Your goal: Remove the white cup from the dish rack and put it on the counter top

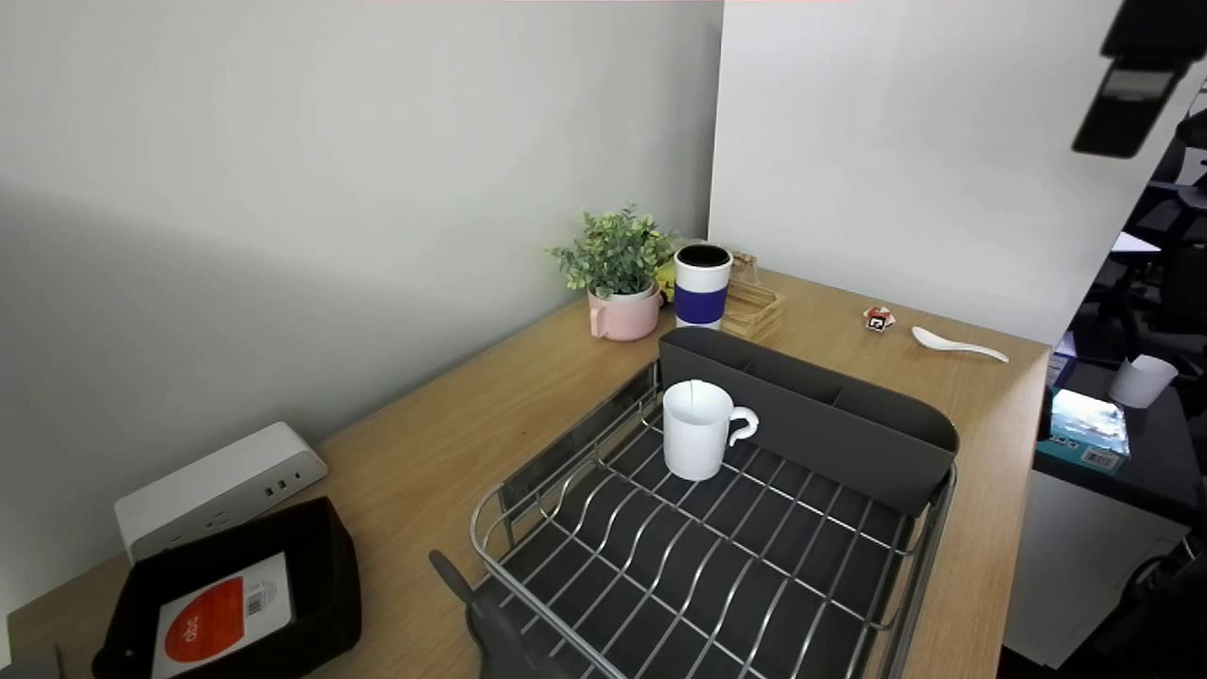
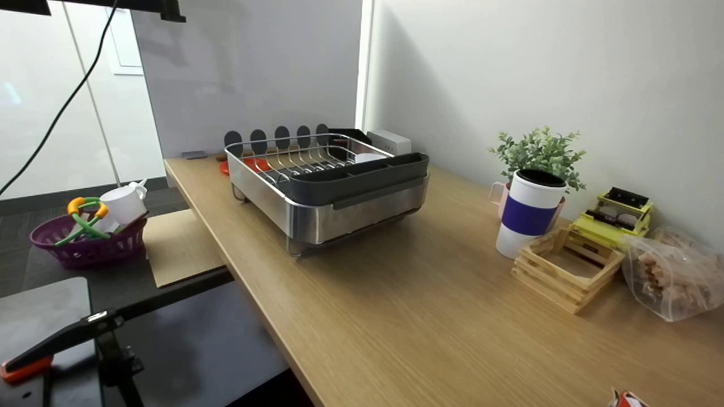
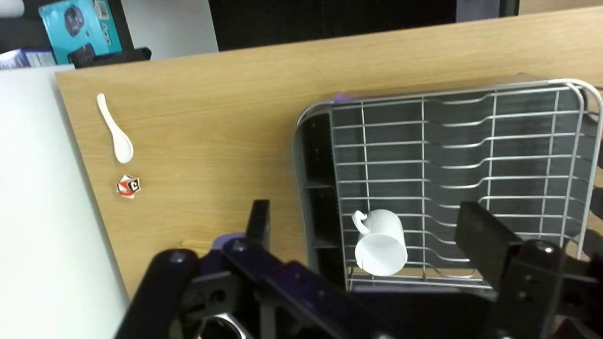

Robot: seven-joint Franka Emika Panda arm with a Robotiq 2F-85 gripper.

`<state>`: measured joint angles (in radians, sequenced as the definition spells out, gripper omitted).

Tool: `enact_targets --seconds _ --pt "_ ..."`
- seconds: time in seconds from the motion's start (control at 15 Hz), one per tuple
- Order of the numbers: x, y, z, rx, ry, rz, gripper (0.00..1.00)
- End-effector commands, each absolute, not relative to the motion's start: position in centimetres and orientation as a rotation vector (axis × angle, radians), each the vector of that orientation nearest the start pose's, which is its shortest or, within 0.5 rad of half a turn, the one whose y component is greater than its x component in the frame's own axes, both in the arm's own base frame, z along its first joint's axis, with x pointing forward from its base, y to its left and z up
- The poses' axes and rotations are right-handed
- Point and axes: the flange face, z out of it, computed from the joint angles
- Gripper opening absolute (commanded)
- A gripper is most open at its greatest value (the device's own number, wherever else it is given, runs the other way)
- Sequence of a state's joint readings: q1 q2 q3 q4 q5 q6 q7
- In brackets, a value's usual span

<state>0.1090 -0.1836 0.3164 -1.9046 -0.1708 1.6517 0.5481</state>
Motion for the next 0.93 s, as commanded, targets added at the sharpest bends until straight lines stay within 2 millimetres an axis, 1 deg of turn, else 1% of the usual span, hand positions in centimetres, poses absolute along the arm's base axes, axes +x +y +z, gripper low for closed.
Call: enact_targets --seconds 0.0,0.33,0.47,0.53,0.6,0.87 --pt "48.9 21.2 56.5 -3.382 0.062 -0.171 1.00" --pt "52.4 23.1 55.7 -3.369 -0.021 -0.305 1.00" --pt "52.4 23.8 55.6 -3.371 -0.028 -0.340 1.00" --pt "51.4 24.0 55.6 -3.386 0.044 -0.321 1.00" --pt "51.7 23.5 55.3 -3.372 0.013 -0.306 1.00" --pt "51.3 24.3 55.3 -3.371 0.032 -0.315 1.00"
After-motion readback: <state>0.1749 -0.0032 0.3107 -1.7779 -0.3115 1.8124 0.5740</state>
